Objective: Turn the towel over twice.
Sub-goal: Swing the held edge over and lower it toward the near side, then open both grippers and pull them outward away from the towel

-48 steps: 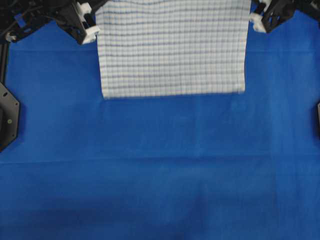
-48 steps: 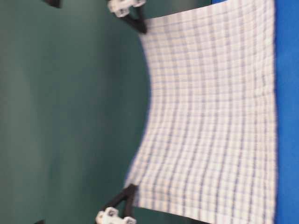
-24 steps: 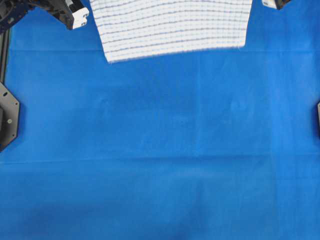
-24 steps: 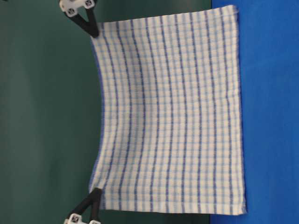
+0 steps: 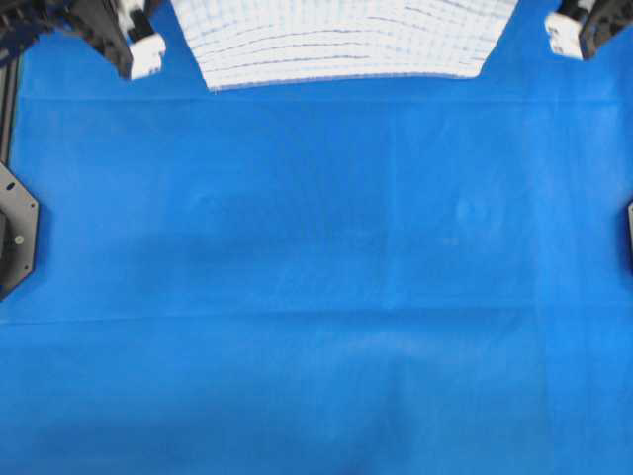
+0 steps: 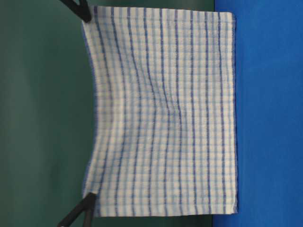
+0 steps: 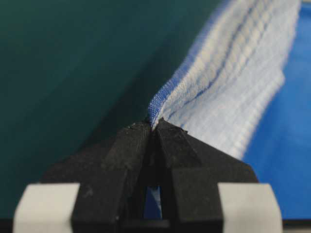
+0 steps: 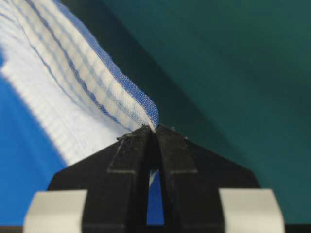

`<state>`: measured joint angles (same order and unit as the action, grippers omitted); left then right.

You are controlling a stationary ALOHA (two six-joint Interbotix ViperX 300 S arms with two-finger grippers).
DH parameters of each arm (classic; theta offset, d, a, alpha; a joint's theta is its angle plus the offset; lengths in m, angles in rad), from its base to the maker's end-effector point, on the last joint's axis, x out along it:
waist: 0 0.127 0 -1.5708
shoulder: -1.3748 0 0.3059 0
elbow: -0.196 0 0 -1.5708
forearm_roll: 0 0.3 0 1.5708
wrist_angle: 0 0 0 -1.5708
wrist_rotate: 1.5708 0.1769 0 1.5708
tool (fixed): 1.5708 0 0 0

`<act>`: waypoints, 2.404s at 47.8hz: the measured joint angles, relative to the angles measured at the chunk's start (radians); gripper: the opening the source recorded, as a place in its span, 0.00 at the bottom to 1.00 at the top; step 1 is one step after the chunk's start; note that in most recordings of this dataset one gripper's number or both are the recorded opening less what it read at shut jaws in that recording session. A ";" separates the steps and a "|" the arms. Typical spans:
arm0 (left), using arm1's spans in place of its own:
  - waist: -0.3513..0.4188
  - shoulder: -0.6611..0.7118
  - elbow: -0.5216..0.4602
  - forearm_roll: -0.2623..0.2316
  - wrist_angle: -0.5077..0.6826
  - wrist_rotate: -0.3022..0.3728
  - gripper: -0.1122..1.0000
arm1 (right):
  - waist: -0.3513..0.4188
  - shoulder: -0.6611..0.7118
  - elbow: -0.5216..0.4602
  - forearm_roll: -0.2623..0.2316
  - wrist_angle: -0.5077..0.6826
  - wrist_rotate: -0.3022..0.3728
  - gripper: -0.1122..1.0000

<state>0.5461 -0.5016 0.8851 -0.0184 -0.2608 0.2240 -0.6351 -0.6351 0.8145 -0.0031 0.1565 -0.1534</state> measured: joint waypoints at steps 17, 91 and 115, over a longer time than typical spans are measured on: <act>-0.229 -0.055 0.055 0.000 0.218 -0.029 0.11 | 0.244 -0.054 0.084 0.002 0.120 0.124 0.15; -0.723 0.206 0.172 0.000 0.146 -0.302 0.51 | 0.807 0.224 0.221 0.002 -0.026 0.433 0.35; -0.723 0.054 0.166 0.000 0.201 -0.278 0.80 | 0.801 0.132 0.213 -0.075 -0.026 0.419 0.67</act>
<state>-0.1764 -0.4479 1.0508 -0.0184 -0.0598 -0.0537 0.1657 -0.5031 1.0278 -0.0782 0.1304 0.2654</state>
